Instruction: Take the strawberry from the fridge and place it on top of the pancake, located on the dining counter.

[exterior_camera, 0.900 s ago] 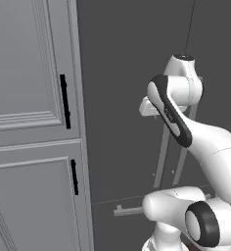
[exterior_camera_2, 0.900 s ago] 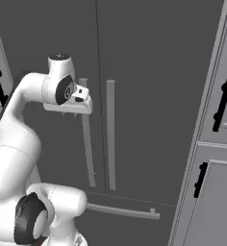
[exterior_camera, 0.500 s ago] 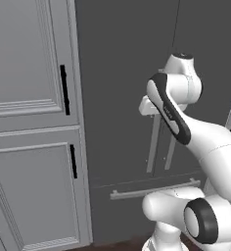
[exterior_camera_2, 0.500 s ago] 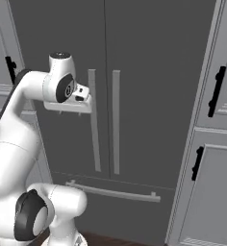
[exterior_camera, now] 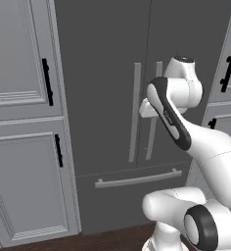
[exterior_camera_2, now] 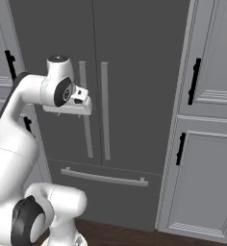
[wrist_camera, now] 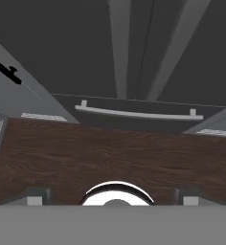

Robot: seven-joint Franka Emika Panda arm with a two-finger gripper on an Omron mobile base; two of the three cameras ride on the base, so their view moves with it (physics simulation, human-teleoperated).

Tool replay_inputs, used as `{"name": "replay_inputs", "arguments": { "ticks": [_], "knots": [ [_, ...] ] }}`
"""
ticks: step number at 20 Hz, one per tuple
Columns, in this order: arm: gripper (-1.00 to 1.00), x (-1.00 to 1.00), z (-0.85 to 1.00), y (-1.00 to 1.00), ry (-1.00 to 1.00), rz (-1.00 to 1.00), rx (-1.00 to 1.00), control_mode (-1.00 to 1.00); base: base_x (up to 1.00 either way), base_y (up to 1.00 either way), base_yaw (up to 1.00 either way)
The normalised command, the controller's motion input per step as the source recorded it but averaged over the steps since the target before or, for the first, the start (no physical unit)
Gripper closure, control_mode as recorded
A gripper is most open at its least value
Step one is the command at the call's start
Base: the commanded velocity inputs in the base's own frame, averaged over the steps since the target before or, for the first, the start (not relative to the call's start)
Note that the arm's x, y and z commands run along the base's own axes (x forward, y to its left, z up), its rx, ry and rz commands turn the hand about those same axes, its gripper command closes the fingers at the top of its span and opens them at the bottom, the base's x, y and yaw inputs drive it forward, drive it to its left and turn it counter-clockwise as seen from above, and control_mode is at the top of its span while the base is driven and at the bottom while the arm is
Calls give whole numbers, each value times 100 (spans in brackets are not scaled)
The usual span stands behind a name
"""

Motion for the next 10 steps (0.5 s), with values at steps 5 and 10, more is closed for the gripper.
{"name": "replay_inputs", "arguments": {
  "ticks": [5,10],
  "knots": [
    [-100,0,0,0,0,0,0,100,0,-50,0],
    [-100,0,0,0,0,0,0,100,-8,-14,0]
  ]
}}
